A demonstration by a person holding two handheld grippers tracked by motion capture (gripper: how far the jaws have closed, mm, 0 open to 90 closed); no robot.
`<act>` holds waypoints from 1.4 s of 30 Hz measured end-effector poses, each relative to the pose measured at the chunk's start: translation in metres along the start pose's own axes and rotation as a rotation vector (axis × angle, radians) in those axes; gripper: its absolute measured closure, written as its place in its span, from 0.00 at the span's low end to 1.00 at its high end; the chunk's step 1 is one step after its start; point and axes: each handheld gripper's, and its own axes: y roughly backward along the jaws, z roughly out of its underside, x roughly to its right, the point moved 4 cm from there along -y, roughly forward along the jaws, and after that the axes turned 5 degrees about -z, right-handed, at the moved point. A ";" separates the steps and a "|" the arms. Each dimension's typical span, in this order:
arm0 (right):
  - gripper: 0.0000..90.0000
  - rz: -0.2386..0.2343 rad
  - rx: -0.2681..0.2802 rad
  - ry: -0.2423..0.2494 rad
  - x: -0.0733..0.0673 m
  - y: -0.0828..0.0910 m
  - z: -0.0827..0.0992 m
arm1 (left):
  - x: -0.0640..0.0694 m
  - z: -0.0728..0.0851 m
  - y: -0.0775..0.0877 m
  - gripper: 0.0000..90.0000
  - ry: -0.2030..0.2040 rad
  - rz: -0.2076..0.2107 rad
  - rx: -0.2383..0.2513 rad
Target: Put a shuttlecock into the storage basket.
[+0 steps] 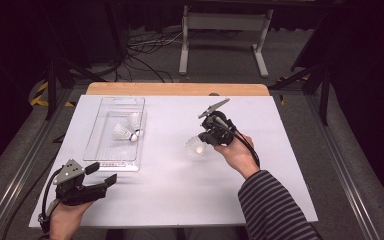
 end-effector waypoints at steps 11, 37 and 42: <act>1.00 -0.043 0.016 0.029 -0.014 -0.001 0.006 | -0.001 -0.004 0.000 0.28 0.009 0.006 0.000; 1.00 -0.059 0.018 0.068 -0.030 0.002 0.006 | 0.025 -0.048 -0.006 0.32 -0.051 0.049 -0.102; 1.00 -0.062 0.014 0.079 -0.034 -0.001 0.006 | 0.034 -0.059 -0.010 0.36 -0.072 0.079 -0.114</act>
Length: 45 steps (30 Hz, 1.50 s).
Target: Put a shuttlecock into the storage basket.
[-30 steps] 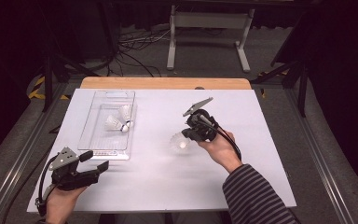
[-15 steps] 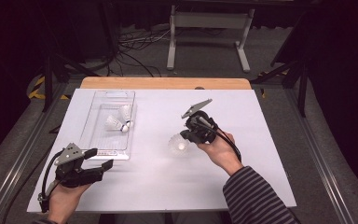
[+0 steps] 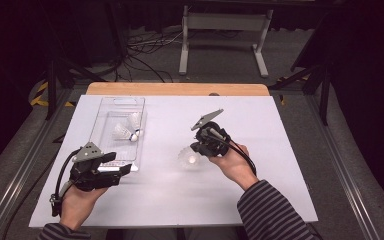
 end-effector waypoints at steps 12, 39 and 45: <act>1.00 -0.005 -0.007 0.022 -0.006 -0.006 -0.001 | 0.018 -0.018 -0.015 0.44 -0.054 0.045 -0.042; 1.00 -0.033 -0.006 0.059 -0.017 -0.015 -0.007 | 0.048 -0.043 -0.050 0.58 -0.087 0.144 -0.135; 1.00 -0.044 0.002 0.065 -0.021 -0.016 -0.011 | 0.050 -0.046 -0.057 0.63 -0.081 0.166 -0.147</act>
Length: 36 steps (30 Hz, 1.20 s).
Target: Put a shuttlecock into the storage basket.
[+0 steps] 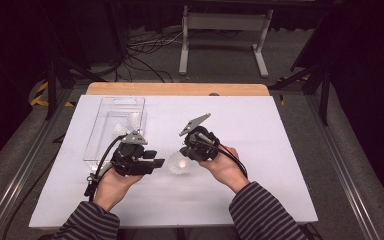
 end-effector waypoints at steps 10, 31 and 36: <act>1.00 -0.018 -0.004 0.018 -0.008 -0.006 -0.005 | 0.003 -0.004 -0.008 0.67 0.002 0.003 -0.025; 1.00 -0.035 0.016 0.028 -0.013 -0.004 -0.007 | 0.007 -0.006 -0.022 0.89 -0.017 0.011 -0.064; 1.00 -0.039 0.023 0.036 -0.014 -0.003 -0.008 | 0.008 -0.007 -0.025 0.95 -0.025 0.004 -0.074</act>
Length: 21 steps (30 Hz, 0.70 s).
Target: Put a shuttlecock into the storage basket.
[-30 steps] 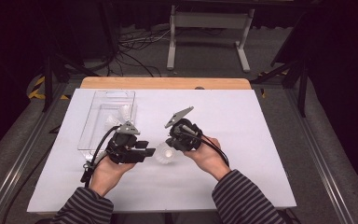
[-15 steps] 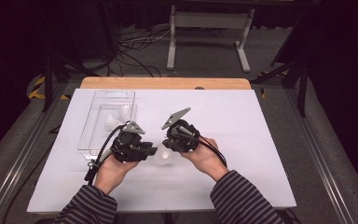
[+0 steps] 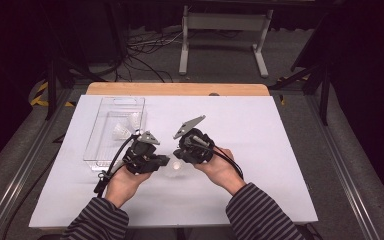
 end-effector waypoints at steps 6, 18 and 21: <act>1.00 -0.002 0.003 0.007 0.000 0.000 0.000 | 0.001 0.000 0.000 0.99 -0.006 -0.011 -0.005; 0.90 -0.009 0.005 -0.011 0.001 0.000 0.001 | -0.003 -0.001 0.003 1.00 -0.008 -0.010 -0.009; 0.77 -0.005 0.008 -0.010 0.001 0.001 0.002 | -0.004 0.000 0.004 1.00 -0.003 -0.009 -0.008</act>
